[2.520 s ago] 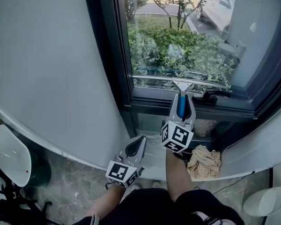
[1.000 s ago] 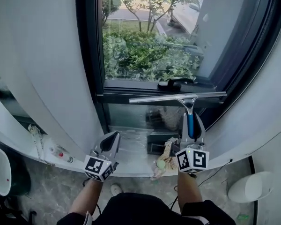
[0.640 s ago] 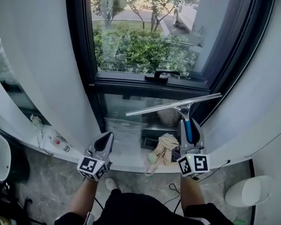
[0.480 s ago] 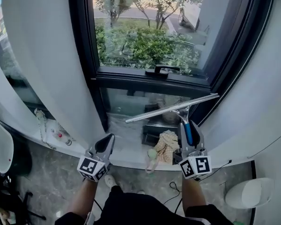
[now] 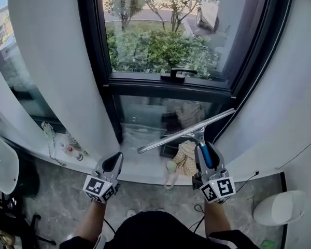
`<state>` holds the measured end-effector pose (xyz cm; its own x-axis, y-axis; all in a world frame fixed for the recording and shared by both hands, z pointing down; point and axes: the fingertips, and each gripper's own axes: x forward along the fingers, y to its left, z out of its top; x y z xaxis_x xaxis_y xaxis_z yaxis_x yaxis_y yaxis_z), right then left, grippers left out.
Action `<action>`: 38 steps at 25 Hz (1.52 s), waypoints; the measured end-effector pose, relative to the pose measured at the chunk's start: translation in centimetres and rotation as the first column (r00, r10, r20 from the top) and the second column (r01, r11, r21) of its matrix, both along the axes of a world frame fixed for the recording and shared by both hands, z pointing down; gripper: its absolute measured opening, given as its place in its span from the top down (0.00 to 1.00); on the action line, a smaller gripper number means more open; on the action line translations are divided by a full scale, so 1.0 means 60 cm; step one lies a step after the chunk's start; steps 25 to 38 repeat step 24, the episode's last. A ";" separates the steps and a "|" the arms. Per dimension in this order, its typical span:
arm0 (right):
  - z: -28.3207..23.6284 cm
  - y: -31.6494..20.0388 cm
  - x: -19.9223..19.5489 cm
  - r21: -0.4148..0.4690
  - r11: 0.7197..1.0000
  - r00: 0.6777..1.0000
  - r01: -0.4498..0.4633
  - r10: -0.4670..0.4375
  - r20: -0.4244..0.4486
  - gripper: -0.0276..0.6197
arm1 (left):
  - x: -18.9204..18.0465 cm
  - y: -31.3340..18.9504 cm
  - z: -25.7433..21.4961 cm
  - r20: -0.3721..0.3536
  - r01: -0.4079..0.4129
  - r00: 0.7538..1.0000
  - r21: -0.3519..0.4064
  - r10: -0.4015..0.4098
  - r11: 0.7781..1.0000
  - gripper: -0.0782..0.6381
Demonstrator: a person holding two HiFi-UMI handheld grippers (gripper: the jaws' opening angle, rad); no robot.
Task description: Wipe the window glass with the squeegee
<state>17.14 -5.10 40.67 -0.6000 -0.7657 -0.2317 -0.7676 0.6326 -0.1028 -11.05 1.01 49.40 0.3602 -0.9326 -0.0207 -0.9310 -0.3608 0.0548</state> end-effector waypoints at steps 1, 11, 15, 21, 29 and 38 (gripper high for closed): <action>0.005 0.003 -0.006 -0.002 1.000 1.000 0.005 -0.005 -0.008 0.75 | -0.004 0.003 0.001 0.003 -0.005 1.000 -0.003 0.005 1.000 0.89; 0.016 0.032 -0.073 0.015 0.999 0.998 0.052 -0.051 -0.044 0.75 | -0.057 0.014 0.008 0.019 -0.015 1.000 -0.006 0.015 1.000 0.89; 0.023 0.031 -0.084 -0.013 0.998 0.998 0.069 -0.069 0.001 0.75 | -0.069 0.015 0.007 0.021 -0.019 1.000 -0.016 0.019 1.000 0.89; 0.024 0.033 -0.100 -0.013 0.996 0.996 0.089 -0.089 -0.003 0.75 | -0.089 0.011 0.000 0.035 -0.027 0.999 0.001 0.027 1.000 0.89; 0.023 0.037 -0.111 -0.001 0.995 0.994 0.102 -0.102 -0.031 0.75 | -0.089 0.010 -0.006 0.027 -0.039 0.999 0.005 0.039 0.999 0.89; 0.023 0.037 -0.111 -0.001 0.995 0.994 0.102 -0.102 -0.031 0.75 | -0.089 0.010 -0.006 0.027 -0.039 0.999 0.005 0.039 0.999 0.89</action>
